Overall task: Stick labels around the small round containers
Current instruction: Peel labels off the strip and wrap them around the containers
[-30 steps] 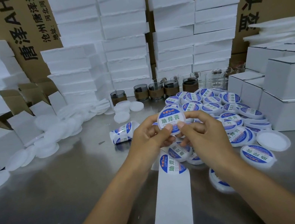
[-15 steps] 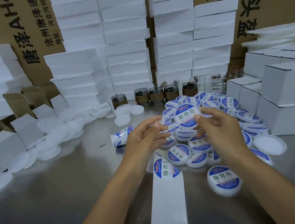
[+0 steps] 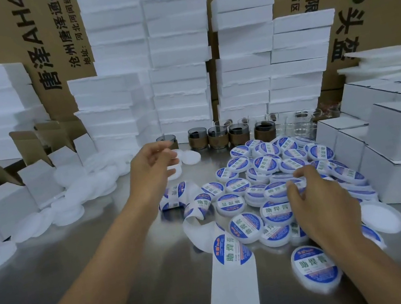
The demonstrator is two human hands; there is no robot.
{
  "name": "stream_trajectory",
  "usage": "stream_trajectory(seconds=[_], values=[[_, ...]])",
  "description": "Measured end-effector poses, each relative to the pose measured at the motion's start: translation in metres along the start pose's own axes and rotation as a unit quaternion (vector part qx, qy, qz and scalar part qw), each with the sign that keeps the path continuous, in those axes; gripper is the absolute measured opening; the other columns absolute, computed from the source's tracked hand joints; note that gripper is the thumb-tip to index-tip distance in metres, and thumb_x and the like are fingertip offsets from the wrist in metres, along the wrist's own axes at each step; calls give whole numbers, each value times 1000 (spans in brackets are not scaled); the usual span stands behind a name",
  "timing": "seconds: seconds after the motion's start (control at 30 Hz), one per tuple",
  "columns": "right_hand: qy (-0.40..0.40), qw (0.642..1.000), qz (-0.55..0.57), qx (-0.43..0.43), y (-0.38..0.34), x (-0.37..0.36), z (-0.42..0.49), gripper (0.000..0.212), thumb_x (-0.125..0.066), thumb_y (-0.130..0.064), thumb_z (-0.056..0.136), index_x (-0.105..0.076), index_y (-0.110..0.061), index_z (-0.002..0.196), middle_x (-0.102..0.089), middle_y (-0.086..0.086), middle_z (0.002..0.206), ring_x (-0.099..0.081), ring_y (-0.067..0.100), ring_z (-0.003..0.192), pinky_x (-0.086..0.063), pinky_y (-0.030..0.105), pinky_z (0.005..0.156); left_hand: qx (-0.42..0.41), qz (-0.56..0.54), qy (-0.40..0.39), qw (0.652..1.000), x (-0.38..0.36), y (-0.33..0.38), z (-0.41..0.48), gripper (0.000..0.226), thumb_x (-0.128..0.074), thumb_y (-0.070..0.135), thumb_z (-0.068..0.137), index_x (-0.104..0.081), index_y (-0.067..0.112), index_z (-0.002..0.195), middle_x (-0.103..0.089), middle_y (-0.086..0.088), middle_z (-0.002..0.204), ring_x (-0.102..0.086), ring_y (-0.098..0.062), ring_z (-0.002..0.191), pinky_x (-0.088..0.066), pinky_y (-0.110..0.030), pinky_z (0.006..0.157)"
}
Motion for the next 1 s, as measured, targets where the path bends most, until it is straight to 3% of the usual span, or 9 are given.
stream_trajectory(seconds=[0.13,0.23,0.33,0.53,0.73,0.87,1.0], values=[[25,995,-82,59,-14,3,0,32,-37,-40,94,-46,-26,121,-67,-4,82,-62,17,76,-27,27,51,37,239,40,970,8,-33,48,14,-53,12,91,-61,16,101,-62,-8,111,-56,-21,95,-43,-30,82],[10,989,-119,87,-18,0,-3,32,-33,-44,94,-46,-31,121,-66,-9,88,-62,12,80,-27,26,52,65,405,-20,912,4,-58,76,40,-56,25,92,-53,4,126,-53,-14,132,-49,-28,118,-36,-31,96],[-12,987,-129,96,-18,-5,-4,33,-29,-47,94,-43,-35,122,-64,-13,89,-59,8,79,-27,25,51,91,494,-67,862,-6,-73,92,54,-53,39,93,-48,-1,129,-50,-19,133,-45,-33,122,-36,-34,99],[-16,986,-128,107,-18,-11,-4,34,-24,-49,94,-40,-40,123,-62,-15,95,-58,3,85,-29,22,55,105,544,-93,827,-15,-91,98,46,-56,36,90,-48,8,126,-56,-15,126,-51,-31,118,-40,-34,96],[7,988,-111,108,-21,-7,-7,31,-30,-46,93,-48,-36,117,-64,-12,84,-60,8,78,-28,25,53,122,492,-58,860,-3,-94,98,64,-76,34,74,-46,6,123,-54,-15,125,-51,-31,114,-41,-35,88],[21,991,-79,106,-24,-5,-8,24,-48,-37,90,-61,-26,106,-65,-6,70,-62,16,66,-27,25,49,30,434,-40,900,-4,-59,88,62,-80,33,72,-50,6,119,-55,-11,121,-51,-26,106,-41,-35,84],[54,989,-42,128,-27,-3,-10,15,-72,-21,77,-68,-14,89,-64,1,61,-61,23,55,-27,20,47,-69,339,-54,937,-14,-10,52,55,-82,30,68,-53,15,111,-53,1,105,-49,-15,91,-36,-18,65]])
Point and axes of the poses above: each hand's wrist, its own z-axis towards the middle knuckle, its own x-axis out of the back of the hand, y = z × x, the point moved 4 cm from there along z, towards the middle knuckle
